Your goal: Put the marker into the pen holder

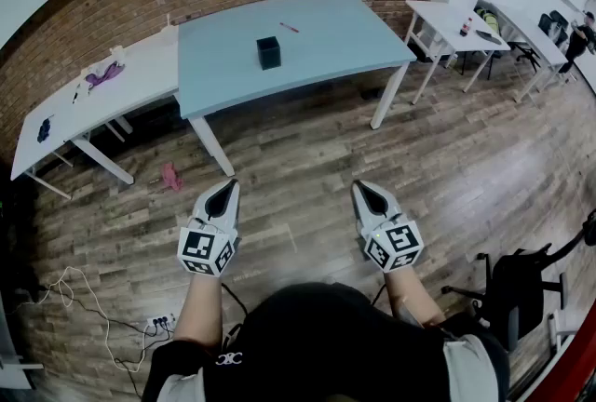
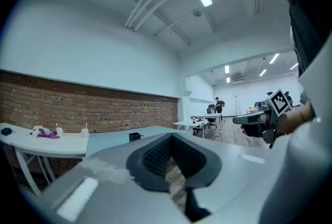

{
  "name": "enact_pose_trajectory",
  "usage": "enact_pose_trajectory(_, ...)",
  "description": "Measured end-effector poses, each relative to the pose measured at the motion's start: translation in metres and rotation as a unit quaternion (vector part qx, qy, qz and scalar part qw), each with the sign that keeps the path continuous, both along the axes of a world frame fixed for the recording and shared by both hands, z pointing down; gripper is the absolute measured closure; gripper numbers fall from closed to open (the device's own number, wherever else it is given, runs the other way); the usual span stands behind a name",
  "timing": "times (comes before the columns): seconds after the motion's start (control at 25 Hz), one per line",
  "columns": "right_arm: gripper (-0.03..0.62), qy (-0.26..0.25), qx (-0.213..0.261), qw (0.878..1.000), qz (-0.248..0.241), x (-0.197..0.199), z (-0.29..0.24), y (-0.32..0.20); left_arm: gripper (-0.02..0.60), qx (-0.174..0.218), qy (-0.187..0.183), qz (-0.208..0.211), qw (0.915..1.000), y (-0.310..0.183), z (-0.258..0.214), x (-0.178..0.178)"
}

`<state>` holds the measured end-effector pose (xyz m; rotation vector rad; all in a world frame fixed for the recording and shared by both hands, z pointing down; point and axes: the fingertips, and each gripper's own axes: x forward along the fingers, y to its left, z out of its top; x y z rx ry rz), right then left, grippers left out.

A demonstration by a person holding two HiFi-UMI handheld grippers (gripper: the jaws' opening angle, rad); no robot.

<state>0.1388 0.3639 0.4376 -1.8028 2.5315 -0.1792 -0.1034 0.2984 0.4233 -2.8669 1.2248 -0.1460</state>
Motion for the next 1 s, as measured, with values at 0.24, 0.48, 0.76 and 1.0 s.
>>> enact_pose_trajectory(0.24,0.588,0.006,0.003,0.999,0.032,-0.008,-0.003,0.0,0.575,0.026,-0.026,0.018,0.9992,0.008,-0.003,-0.002)
enact_pose_trajectory(0.48,0.586,0.003,0.0,0.999,0.049,-0.028,-0.003,0.006,0.575,-0.011,0.01,0.033,0.9994,0.009,0.002,-0.018)
enact_pose_trajectory(0.76,0.586,0.022,-0.008,0.999,0.048,-0.064,0.004,0.023,0.575,-0.024,0.022,0.043,0.9985,0.015,0.012,-0.044)
enact_pose_trajectory(1.0,0.586,0.024,-0.02,0.999,0.036,-0.094,0.011,0.04,0.575,-0.032,0.024,0.059,0.9975,0.024,0.022,-0.061)
